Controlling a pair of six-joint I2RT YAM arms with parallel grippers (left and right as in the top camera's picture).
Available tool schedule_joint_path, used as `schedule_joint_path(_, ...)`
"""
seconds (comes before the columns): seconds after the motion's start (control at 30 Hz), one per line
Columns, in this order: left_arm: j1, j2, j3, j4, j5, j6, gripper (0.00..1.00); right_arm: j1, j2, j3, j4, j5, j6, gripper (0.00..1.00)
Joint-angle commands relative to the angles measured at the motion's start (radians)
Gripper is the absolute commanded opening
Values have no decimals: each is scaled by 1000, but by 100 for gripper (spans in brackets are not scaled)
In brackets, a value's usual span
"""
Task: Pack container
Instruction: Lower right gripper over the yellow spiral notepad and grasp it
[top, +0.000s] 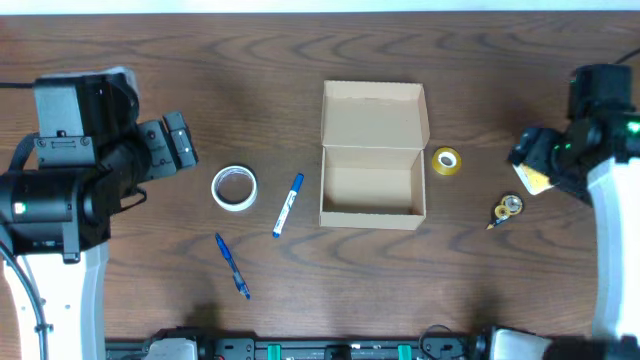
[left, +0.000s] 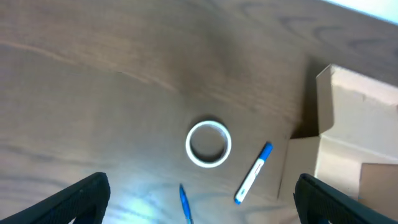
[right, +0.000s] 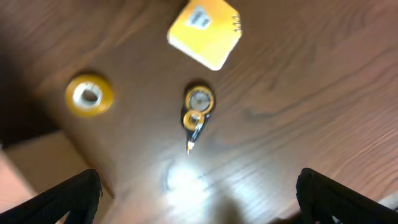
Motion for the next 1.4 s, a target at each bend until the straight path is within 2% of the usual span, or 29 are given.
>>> schedule_joint_path(0.0, -2, -3, 14, -21, -37, -14, 95, -103, 25, 5, 40, -78, 102, 99)
schedule_joint_path(0.2, -2, -3, 14, -14, -36, -15, 95, -250, 75, 5, 124, -97, 190, 99)
schedule_joint_path(0.37, -2, -3, 14, -4, -26, -15, 95, -304, 159, 5, 130, -129, 213, 99)
schedule_joint_path(0.67, -2, -3, 14, 25, 37, -15, 95, -266, 357, 5, 220, -204, 188, 99)
schedule_joint_path(1.03, -2, -3, 14, 27, 76, -16, 95, -207, 456, 5, 324, -201, 189, 99)
schedule_joint_path(1.23, -2, -3, 14, 33, 77, -15, 95, -204, 510, 5, 364, -166, 332, 99)
schedule_joint_path(1.37, -3, -3, 14, 33, 77, -15, 95, -204, 524, 5, 418, -158, 374, 99)
